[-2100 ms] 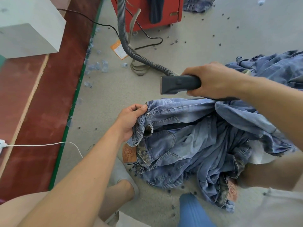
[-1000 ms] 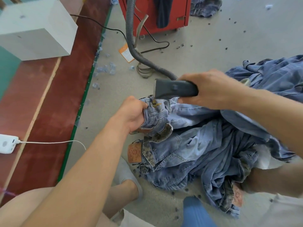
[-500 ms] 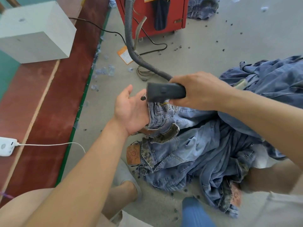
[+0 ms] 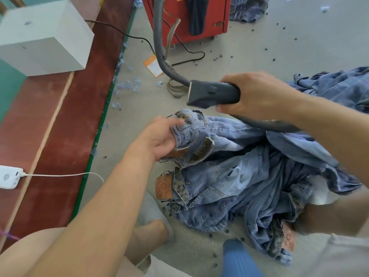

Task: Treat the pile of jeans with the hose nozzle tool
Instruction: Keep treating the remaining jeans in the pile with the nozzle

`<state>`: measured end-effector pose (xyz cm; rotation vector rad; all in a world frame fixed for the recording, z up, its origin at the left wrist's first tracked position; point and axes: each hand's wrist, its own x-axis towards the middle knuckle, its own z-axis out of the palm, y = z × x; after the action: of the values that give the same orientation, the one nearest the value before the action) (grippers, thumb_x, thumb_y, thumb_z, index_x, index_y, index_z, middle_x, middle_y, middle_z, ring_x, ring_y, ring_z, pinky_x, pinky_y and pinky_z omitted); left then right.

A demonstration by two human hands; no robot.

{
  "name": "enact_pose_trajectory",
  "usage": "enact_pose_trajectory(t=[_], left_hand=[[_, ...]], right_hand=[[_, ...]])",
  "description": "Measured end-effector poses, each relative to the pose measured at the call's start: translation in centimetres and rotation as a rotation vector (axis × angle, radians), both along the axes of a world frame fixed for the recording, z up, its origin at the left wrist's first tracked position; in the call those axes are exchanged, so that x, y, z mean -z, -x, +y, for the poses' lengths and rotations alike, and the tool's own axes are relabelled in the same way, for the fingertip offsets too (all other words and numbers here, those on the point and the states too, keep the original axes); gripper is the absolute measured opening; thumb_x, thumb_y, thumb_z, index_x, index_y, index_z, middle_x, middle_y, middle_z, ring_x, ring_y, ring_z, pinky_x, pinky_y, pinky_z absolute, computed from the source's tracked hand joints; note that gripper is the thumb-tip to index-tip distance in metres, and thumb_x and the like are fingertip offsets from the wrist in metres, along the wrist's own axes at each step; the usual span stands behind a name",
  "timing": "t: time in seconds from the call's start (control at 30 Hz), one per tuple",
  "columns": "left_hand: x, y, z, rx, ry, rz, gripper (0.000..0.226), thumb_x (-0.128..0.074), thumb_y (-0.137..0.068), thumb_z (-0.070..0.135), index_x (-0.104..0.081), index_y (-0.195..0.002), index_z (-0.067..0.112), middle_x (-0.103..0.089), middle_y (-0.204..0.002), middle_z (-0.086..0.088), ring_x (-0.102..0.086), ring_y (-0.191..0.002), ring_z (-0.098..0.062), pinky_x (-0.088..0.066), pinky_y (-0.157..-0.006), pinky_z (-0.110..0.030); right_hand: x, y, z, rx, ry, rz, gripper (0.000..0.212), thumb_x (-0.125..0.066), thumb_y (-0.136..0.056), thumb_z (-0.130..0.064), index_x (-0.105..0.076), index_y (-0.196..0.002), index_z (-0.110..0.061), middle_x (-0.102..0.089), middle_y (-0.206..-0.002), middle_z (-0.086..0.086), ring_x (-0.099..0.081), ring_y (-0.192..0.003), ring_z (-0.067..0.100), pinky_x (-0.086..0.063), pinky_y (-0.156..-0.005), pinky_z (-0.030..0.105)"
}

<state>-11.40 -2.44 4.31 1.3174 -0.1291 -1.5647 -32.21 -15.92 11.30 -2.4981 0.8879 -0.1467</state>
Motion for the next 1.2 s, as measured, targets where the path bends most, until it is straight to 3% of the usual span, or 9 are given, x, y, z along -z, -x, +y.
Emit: enact_pose_trajectory(t=[0.13,0.27,0.33,0.43,0.53,0.63,0.77,0.97,1.2], left_hand=[[3.0,-1.1,-0.1,-0.008,-0.233,-0.471,0.013,-0.054,-0.102,-0.005,-0.059,-0.115,-0.004,-0.064,-0.126,-0.028,-0.065,-0.116,-0.044,-0.053,-0.100,-0.058],[7.0,-3.1,1.2,0.110,-0.418,-0.977,0.021,-0.058,-0.103,0.011,-0.046,-0.118,0.003,-0.055,-0.098,-0.008,-0.057,-0.089,-0.022,-0.050,-0.071,-0.031],[9.3,-3.7,2.4,0.065,-0.509,-0.898,0.017,-0.060,-0.102,0.014,-0.054,-0.107,-0.001,-0.061,-0.094,-0.013,-0.062,-0.092,-0.025,-0.054,-0.077,-0.033],[11.4,-3.9,4.0,0.007,-0.602,-0.582,0.047,-0.068,-0.100,0.034,-0.061,-0.129,-0.002,-0.070,-0.122,-0.018,-0.068,-0.112,-0.036,-0.055,-0.100,-0.053],[11.4,-3.8,5.1,0.266,-0.536,-0.459,0.073,-0.057,-0.091,0.072,-0.061,-0.139,0.017,-0.071,-0.130,-0.008,-0.064,-0.125,-0.030,-0.045,-0.112,-0.054],[10.8,-3.4,5.7,0.616,-0.439,-0.400,0.104,-0.057,-0.075,0.089,-0.045,-0.155,0.023,-0.046,-0.159,0.000,-0.038,-0.149,-0.025,-0.023,-0.126,-0.051],[9.8,-2.5,4.8,0.644,-0.327,-0.532,0.052,-0.042,-0.105,0.058,-0.067,-0.131,0.020,-0.069,-0.135,-0.004,-0.063,-0.125,-0.017,-0.034,-0.116,-0.037],[4.4,-2.1,1.9,0.440,0.013,-0.167,0.094,0.001,-0.100,0.072,-0.057,-0.142,0.011,-0.064,-0.141,-0.013,-0.061,-0.132,-0.025,-0.043,-0.107,-0.037],[1.3,-0.1,0.7,0.571,0.175,-0.010,0.112,0.004,-0.087,0.087,-0.048,-0.152,0.013,-0.056,-0.149,-0.019,-0.058,-0.132,-0.034,-0.053,-0.101,-0.045]], right_hand=[[-0.2,1.8,0.1,-0.029,-0.059,0.066,0.025,-0.074,-0.087,-0.045,-0.065,-0.110,-0.037,-0.068,-0.083,-0.014,-0.061,-0.075,0.006,-0.049,-0.065,0.028],[0.5,2.3,0.5,-0.050,-0.034,0.090,0.026,-0.073,-0.087,-0.046,-0.064,-0.110,-0.038,-0.066,-0.079,-0.015,-0.059,-0.072,0.000,-0.046,-0.063,0.024],[0.5,2.4,0.6,-0.048,-0.032,0.074,0.026,-0.073,-0.087,-0.046,-0.064,-0.110,-0.037,-0.065,-0.078,-0.014,-0.058,-0.072,-0.001,-0.045,-0.062,0.024],[0.6,2.8,0.6,-0.048,-0.039,0.069,0.028,-0.072,-0.087,-0.047,-0.063,-0.112,-0.037,-0.064,-0.077,-0.015,-0.058,-0.070,0.001,-0.046,-0.062,0.028],[0.8,3.0,0.6,-0.053,-0.030,0.089,0.028,-0.072,-0.088,-0.046,-0.063,-0.113,-0.038,-0.061,-0.074,-0.017,-0.057,-0.069,0.000,-0.043,-0.061,0.029],[1.1,3.0,0.8,-0.076,-0.018,0.128,0.027,-0.071,-0.088,-0.046,-0.062,-0.113,-0.040,-0.060,-0.074,-0.019,-0.055,-0.070,-0.002,-0.042,-0.062,0.032],[1.3,2.8,1.2,-0.121,-0.022,0.207,0.029,-0.070,-0.087,-0.044,-0.060,-0.115,-0.042,-0.063,-0.078,-0.017,-0.058,-0.072,0.005,-0.052,-0.070,0.039],[1.6,2.6,1.2,-0.144,-0.032,0.222,0.030,-0.070,-0.086,-0.045,-0.059,-0.114,-0.044,-0.063,-0.075,-0.019,-0.055,-0.069,-0.002,-0.052,-0.067,0.037],[1.9,1.7,1.8,-0.167,-0.023,0.269,0.026,-0.068,-0.088,-0.044,-0.059,-0.113,-0.043,-0.063,-0.079,-0.016,-0.061,-0.074,0.011,-0.056,-0.071,0.043]])
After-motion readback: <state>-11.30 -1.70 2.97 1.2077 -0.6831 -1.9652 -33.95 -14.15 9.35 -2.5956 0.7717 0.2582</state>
